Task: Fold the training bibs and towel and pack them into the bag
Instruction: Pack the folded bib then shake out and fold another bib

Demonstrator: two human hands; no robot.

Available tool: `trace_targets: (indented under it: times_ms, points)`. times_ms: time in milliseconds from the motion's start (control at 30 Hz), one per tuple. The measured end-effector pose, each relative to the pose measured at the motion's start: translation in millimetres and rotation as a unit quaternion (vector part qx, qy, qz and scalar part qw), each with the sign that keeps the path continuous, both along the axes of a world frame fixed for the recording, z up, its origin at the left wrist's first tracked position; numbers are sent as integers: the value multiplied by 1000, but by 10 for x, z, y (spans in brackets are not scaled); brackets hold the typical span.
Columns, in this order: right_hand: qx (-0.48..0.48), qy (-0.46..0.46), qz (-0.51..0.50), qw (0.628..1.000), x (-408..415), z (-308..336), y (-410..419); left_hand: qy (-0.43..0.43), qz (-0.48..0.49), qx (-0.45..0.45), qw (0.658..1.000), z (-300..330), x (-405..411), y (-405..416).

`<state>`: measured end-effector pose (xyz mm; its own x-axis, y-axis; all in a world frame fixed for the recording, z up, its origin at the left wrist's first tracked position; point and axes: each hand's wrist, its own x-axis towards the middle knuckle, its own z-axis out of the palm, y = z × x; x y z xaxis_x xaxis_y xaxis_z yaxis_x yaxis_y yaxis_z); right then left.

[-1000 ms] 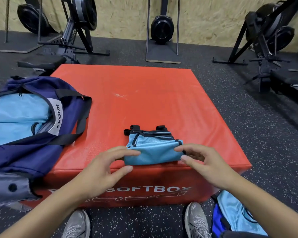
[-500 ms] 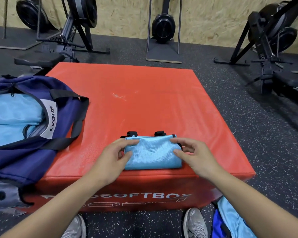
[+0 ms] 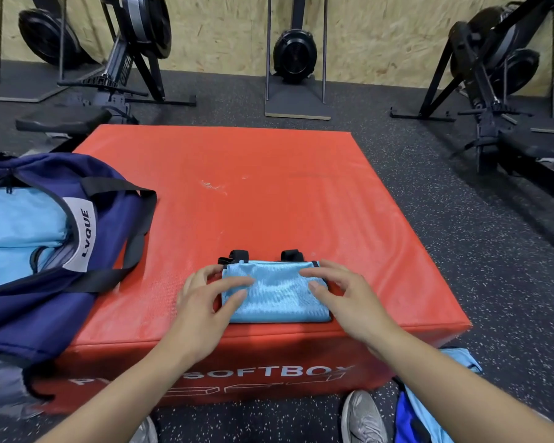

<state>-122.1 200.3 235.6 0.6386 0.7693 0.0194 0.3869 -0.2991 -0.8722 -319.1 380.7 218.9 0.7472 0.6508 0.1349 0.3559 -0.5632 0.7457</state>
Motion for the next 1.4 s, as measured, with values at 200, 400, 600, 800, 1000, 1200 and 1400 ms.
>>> trace_targets:
  times_ms: [200,400,600,800,1000,1200,1400]
  points:
    - [-90,-85,11,992,-77,-38,3,23,-22,28,999,-133,4,21]
    - [-33,-47,-12,998,-157,11,10,-8,-74,17,997,-66,41,-6]
    - [72,83,-46,993,-273,163,28,-81,-91,-62,991,175,-12,34]
    - [118,216,-44,968,-662,295,69,-110,-104,-74,986,524,-352,155]
    - [138,279,-12,950,-1292,304,404,-66,-69,-12,995,918,-1032,391]
    - [153,313,54,936,-1966,506,1248,-55,15,20,998,1271,-1898,899]
    - [156,346,113,918,-2607,703,2256,-34,93,72,992,1571,-2643,1607]
